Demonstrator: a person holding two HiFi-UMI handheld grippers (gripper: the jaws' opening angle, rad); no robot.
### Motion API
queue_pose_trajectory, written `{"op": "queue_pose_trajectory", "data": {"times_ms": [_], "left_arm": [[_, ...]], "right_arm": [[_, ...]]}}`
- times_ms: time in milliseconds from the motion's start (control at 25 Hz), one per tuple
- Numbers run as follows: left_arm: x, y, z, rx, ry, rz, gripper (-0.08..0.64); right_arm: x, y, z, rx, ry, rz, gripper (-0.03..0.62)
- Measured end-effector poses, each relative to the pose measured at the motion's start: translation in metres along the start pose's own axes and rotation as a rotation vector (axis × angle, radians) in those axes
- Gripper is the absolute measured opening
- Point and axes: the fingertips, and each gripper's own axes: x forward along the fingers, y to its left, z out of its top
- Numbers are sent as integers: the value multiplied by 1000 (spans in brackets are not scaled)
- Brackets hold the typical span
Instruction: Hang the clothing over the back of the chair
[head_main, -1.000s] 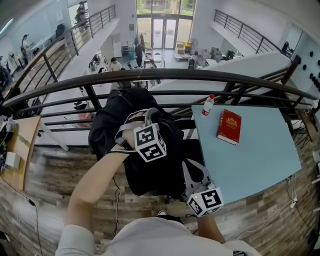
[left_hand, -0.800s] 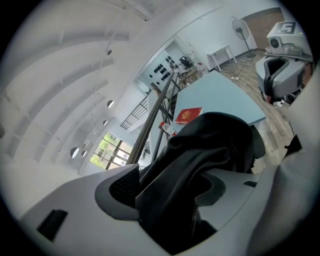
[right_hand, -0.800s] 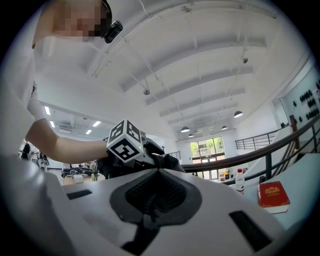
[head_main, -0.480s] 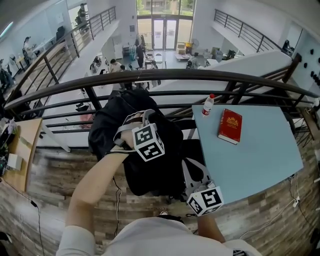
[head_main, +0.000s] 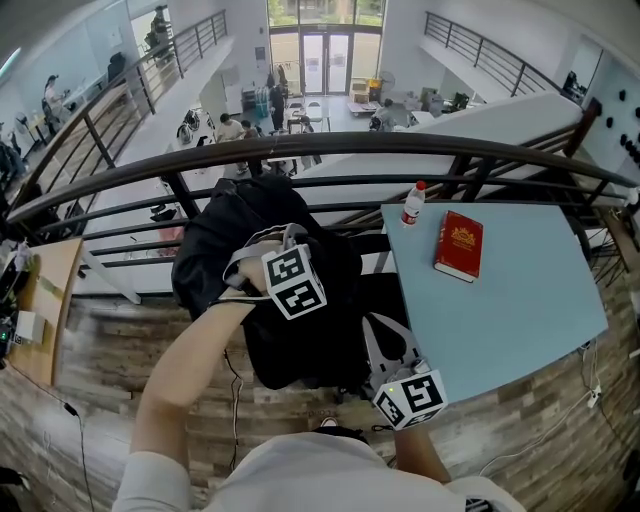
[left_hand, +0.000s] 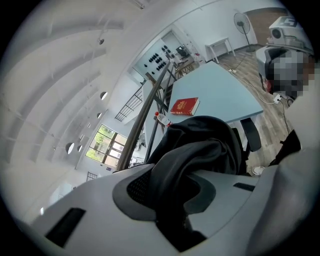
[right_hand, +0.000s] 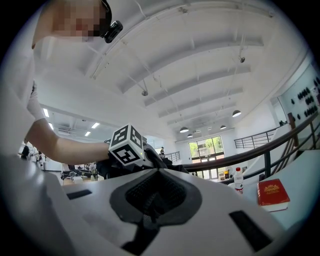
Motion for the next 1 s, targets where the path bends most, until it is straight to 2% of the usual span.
{"op": "queue_pose_trajectory", "data": {"times_ms": [200,320,520,640,800,880,1000], "left_arm": [[-6,-2,0,-34,6,-32,106],[-8,-5,2,-26,16,-42,140],[-12,-15,0,7,47,-43,146],[-10,-27,-8,130,122,-18,155],[0,-41,-19,407,244,82,158],[5,-48,-23,515,289,121,160],[6,-52,-21,567,310,145,164]], "right_arm": [[-4,-1,-3,6,3,-4,17],[-5,-3,-3,12,0,-4,17],[-8,-1,-3,21,-7,0,17],[-8,1,-5,30,-8,4,17],[-11,-1,-7,46,-14,-3,17],[-13,-2,-8,52,-20,-2,17],[-19,-7,-11,59,-21,-9,17]]}}
